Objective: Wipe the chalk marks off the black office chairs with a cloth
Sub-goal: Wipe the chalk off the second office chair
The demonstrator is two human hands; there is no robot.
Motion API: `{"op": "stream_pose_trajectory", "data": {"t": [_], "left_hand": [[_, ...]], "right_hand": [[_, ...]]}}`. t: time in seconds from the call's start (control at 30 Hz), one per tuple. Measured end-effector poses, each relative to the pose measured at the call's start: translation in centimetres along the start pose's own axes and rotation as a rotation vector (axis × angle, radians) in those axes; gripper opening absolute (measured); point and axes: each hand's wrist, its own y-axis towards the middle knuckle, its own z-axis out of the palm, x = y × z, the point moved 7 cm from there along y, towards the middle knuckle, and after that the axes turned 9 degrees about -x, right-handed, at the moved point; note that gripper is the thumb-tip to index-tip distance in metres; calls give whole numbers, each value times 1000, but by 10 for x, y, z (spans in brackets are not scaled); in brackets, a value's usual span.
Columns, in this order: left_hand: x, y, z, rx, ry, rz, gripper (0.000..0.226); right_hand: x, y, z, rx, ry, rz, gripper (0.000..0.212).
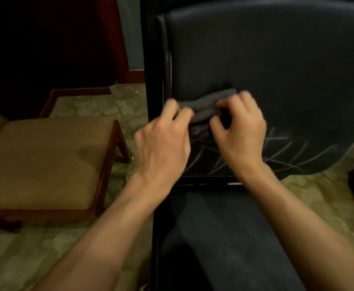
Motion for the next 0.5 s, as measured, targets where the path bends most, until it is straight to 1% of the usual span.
{"op": "stream_pose_trajectory", "data": {"t": [0.07, 0.13, 0.23, 0.3, 0.4, 0.5], "left_hand": [[-1, 11, -3, -92, -16, -4, 15], [-3, 10, 1, -132, -22, 14, 16], [-4, -18, 17, -132, -8, 64, 18], [-2, -44, 33, -124, 14, 110, 23], [4, -80, 54, -135, 27, 162, 28], [6, -90, 59, -176, 8, 165, 25]], "right_hand": [[-2, 5, -3, -52, 49, 10, 15], [-4, -2, 1, -74, 45, -19, 15], [-13, -27, 8, -63, -10, -70, 17], [-22, -51, 14, -38, -63, -117, 22], [-31, -88, 21, -9, -129, -239, 27], [-37, -99, 20, -4, -96, -262, 26]]}}
